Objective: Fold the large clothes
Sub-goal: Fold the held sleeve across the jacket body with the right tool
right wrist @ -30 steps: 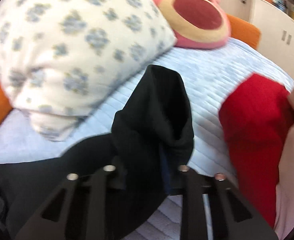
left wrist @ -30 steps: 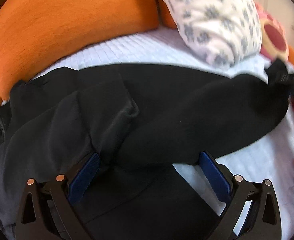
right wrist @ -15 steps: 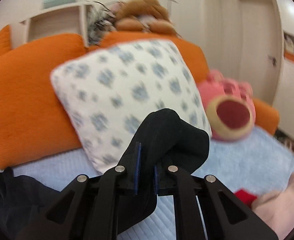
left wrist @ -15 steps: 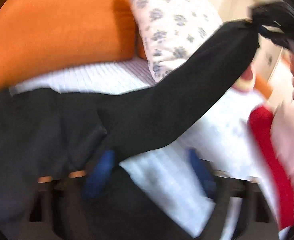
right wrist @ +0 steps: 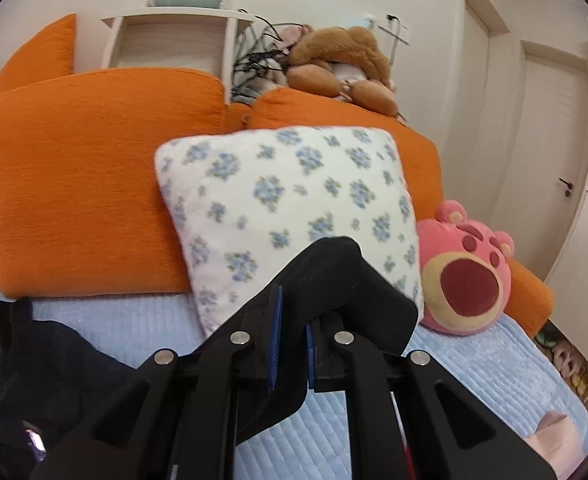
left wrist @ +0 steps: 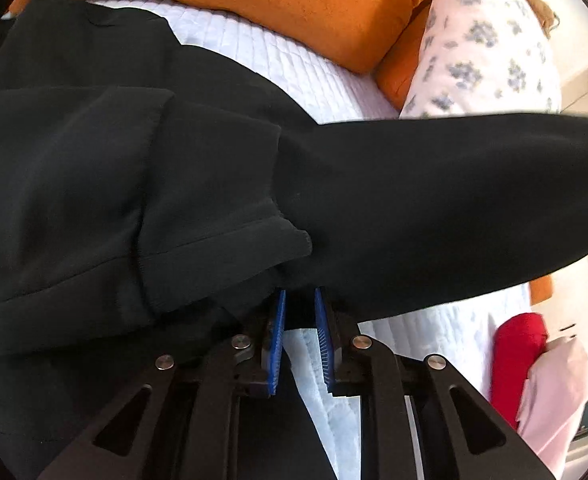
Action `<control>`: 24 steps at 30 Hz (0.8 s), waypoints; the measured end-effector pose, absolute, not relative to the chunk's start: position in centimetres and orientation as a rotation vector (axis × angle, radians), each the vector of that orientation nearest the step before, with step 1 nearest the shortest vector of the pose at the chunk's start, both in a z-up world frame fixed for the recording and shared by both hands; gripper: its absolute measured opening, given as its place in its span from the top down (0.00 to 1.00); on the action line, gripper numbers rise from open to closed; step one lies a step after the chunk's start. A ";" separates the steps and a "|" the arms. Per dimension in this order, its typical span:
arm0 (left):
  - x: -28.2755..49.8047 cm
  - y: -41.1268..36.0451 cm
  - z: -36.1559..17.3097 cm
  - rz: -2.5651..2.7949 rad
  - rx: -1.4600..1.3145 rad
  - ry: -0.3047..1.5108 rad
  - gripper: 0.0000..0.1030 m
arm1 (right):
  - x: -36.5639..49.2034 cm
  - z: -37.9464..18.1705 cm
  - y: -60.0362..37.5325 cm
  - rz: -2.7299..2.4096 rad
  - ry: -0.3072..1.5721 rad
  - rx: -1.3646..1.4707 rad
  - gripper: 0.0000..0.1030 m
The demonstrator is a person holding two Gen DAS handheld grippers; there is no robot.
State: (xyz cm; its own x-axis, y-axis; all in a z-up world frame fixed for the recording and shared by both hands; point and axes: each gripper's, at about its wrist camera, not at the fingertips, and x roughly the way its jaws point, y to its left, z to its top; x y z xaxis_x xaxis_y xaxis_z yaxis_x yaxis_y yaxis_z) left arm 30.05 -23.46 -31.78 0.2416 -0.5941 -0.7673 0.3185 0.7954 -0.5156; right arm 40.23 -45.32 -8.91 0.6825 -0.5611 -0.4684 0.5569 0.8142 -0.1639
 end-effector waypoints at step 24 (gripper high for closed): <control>19.2 13.1 -26.6 0.073 -0.385 1.248 0.19 | 50.2 -8.6 -7.0 0.087 0.554 -0.281 0.90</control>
State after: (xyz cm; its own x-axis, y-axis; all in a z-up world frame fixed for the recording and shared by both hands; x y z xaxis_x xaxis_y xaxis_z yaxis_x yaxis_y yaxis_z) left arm 19.22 13.06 -26.58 0.3240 -0.1538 -0.9335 -0.2622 0.9334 -0.2448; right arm 50.23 -7.02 -8.58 0.8480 0.0067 -0.5299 -0.1570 0.9582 -0.2393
